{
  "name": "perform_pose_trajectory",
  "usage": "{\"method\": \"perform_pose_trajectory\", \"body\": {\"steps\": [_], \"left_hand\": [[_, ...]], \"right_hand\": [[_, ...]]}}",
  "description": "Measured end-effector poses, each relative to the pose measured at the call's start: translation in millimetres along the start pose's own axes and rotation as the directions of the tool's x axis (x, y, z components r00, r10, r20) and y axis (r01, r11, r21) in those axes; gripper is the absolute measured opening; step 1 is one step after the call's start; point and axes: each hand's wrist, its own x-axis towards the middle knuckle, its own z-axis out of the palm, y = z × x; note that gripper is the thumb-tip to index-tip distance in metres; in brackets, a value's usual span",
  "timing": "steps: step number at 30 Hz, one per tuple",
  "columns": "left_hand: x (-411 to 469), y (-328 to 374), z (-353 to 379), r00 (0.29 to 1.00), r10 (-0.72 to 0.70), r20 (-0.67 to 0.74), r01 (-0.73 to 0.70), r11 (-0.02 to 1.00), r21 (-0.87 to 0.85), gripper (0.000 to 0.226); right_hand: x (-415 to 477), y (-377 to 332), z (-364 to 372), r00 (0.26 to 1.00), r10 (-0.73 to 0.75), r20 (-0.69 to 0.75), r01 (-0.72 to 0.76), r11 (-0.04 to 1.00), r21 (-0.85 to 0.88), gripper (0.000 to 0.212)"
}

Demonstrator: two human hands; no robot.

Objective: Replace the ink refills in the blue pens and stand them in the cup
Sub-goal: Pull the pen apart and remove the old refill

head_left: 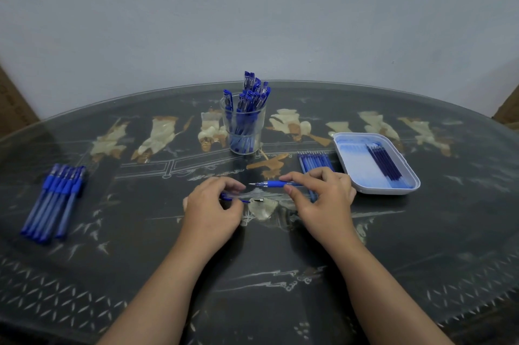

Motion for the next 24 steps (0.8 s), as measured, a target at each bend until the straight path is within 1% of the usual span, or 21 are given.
{"method": "perform_pose_trajectory", "body": {"steps": [3,6,10,15,17,18,20,22,24], "left_hand": [[0.5,-0.1,1.5,0.999,0.008,0.031,-0.011,0.997,0.077,0.032],[0.1,3.8,1.5,0.999,-0.009,0.054,0.0,0.988,0.156,0.021],[-2.5,1.5,5.5,0.99,0.063,0.126,-0.09,0.971,0.222,0.017],[-1.3,-1.5,8.5,0.985,0.107,0.138,-0.14,0.956,0.257,0.007],[0.2,0.2,8.2,0.99,0.11,0.091,-0.127,0.968,0.214,0.006],[0.9,0.6,7.2,0.994,0.095,0.056,-0.103,0.981,0.166,0.011],[1.5,0.8,4.4,1.0,0.019,-0.009,-0.019,1.0,0.016,0.02],[2.1,-0.5,2.0,0.998,-0.046,-0.041,0.042,0.994,-0.103,0.016],[1.5,-1.6,1.5,0.997,-0.064,-0.049,0.056,0.988,-0.146,0.016]], "right_hand": [[0.2,-0.6,-1.1,1.0,0.013,0.022,-0.013,1.0,0.01,0.026],[0.5,-1.1,-1.6,0.999,0.038,0.01,-0.038,0.999,0.032,0.026],[0.4,-1.7,-2.4,0.998,0.058,-0.01,-0.058,0.997,0.041,0.026],[0.4,-2.0,-1.7,0.998,0.063,0.0,-0.062,0.997,0.038,0.024],[0.5,-2.2,-2.2,0.998,0.062,0.003,-0.062,0.997,0.043,0.024],[0.6,-2.2,-2.7,0.998,0.062,0.007,-0.062,0.997,0.05,0.025],[0.8,-1.8,-3.4,0.998,0.067,0.016,-0.068,0.996,0.062,0.024],[1.0,-1.1,-3.4,0.997,0.068,0.022,-0.07,0.996,0.061,0.022],[0.9,-0.9,-3.4,0.997,0.07,0.032,-0.071,0.996,0.054,0.02]]}}
